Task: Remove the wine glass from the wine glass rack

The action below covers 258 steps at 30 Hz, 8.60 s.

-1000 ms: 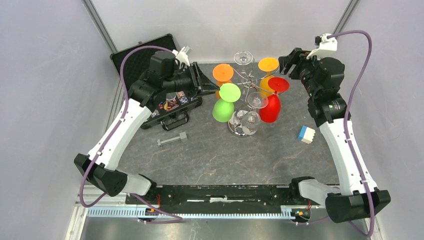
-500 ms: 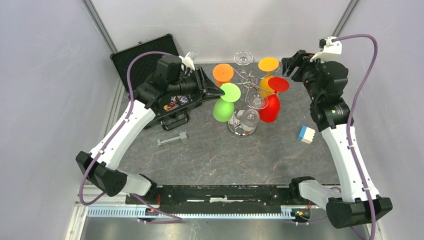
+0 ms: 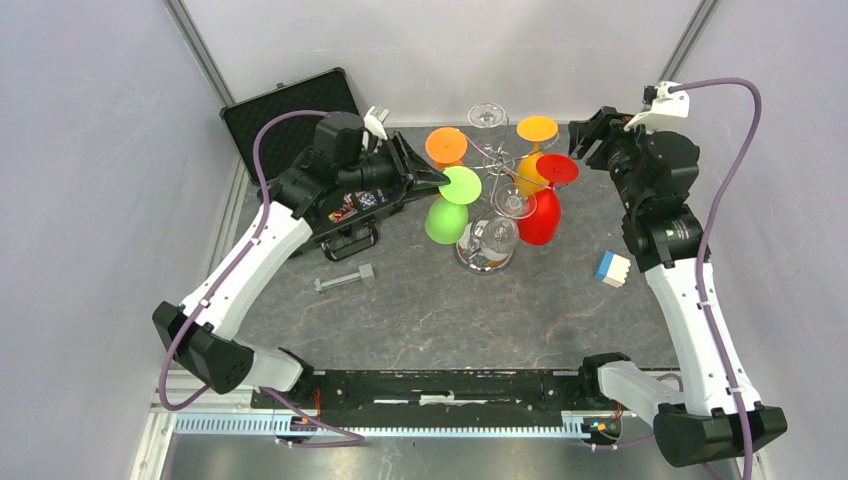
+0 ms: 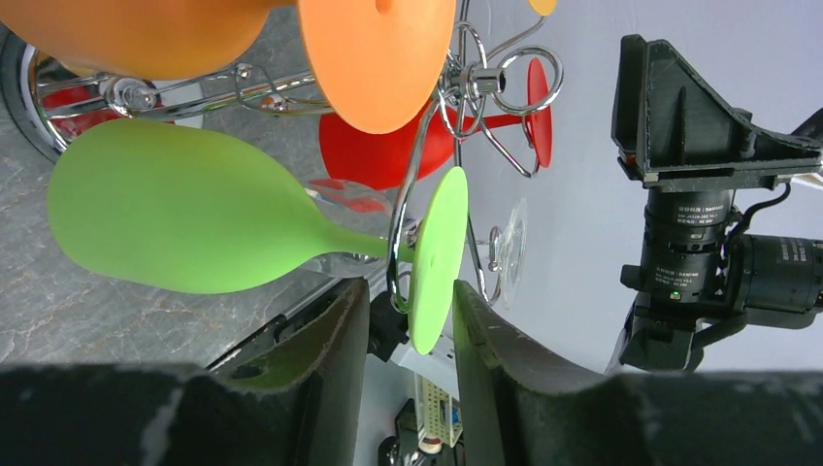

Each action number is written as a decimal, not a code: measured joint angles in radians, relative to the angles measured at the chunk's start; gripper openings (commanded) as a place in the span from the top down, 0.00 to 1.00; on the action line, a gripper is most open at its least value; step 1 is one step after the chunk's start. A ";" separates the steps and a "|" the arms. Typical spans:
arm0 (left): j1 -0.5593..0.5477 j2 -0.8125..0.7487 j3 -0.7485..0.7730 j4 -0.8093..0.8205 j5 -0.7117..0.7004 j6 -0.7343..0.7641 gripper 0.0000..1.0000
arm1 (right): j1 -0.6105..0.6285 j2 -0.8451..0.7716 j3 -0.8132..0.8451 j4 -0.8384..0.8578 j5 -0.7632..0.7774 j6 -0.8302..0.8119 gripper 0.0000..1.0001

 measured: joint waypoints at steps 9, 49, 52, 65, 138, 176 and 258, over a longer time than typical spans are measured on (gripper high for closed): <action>0.000 -0.007 0.001 -0.027 -0.030 -0.002 0.66 | 0.000 -0.006 -0.014 -0.005 0.022 0.000 0.28; -0.009 0.016 0.004 0.054 0.003 -0.004 0.72 | 0.000 0.000 -0.038 -0.013 0.070 -0.001 0.28; -0.011 0.018 0.007 0.054 0.003 -0.005 0.77 | 0.000 0.000 -0.041 -0.014 0.073 -0.001 0.28; -0.011 0.018 0.013 0.020 0.000 0.001 0.98 | 0.000 -0.002 -0.042 -0.015 0.089 -0.002 0.28; -0.009 0.020 -0.090 0.283 0.165 -0.018 0.98 | 0.000 -0.439 -0.259 -0.087 -0.141 -0.043 0.06; -0.031 -0.210 -0.196 0.119 0.151 0.029 0.98 | 0.000 -0.457 -0.261 -0.112 -0.277 0.010 0.02; -0.050 -0.261 -0.058 0.959 -0.082 -0.689 0.98 | 0.289 -0.096 -0.179 1.089 -0.614 0.567 0.03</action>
